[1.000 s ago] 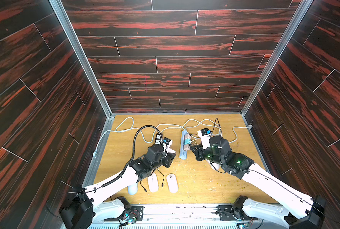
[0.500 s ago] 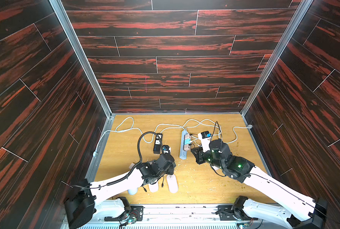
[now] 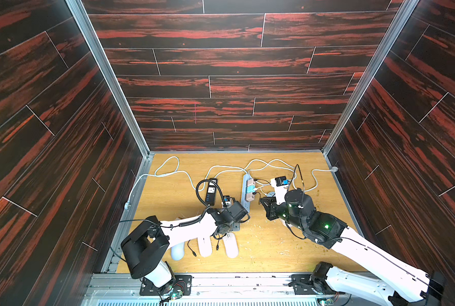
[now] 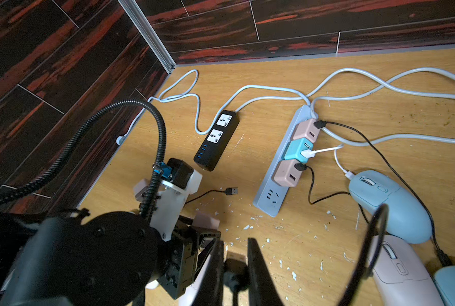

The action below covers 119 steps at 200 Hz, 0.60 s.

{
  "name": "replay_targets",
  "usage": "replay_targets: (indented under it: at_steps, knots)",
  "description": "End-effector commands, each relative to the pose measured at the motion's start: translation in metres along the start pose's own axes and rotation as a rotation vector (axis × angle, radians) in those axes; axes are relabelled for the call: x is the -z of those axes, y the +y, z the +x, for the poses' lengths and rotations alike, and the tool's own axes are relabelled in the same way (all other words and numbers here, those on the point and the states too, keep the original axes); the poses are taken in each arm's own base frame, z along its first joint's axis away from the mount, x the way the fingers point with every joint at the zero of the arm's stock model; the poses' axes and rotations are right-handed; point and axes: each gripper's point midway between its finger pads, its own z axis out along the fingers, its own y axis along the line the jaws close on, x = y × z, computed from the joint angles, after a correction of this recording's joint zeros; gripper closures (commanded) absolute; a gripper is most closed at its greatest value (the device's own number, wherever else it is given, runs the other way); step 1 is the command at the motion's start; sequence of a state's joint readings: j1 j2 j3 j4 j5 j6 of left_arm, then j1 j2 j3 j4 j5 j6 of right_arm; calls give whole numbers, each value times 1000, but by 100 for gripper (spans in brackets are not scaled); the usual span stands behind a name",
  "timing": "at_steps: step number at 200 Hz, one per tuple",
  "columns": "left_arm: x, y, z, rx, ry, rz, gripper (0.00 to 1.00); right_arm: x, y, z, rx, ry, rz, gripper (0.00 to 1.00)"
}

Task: Unplug the wireless mouse
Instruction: Place the plug at the center of the board.

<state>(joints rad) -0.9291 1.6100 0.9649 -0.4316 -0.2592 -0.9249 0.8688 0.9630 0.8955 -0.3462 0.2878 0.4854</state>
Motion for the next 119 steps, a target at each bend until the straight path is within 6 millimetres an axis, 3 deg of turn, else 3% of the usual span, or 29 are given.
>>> replay_targets:
  at_steps: [1, 55, 87, 119]
  knots:
    - [-4, 11, 1, 29, 23, -75, 100, 3, -9, 6, 8, 3, 36, 100]
    - [-16, 25, -5, 70, 28, -103, 99, 4, -12, 5, 17, 1, 55, 100]
    - [-24, 21, -13, 82, 37, -92, 98, 1, -9, 0, 32, 3, 55, 100]
    - [-34, 23, -7, 84, 63, -106, 95, -2, -8, 1, 31, 11, 55, 100]
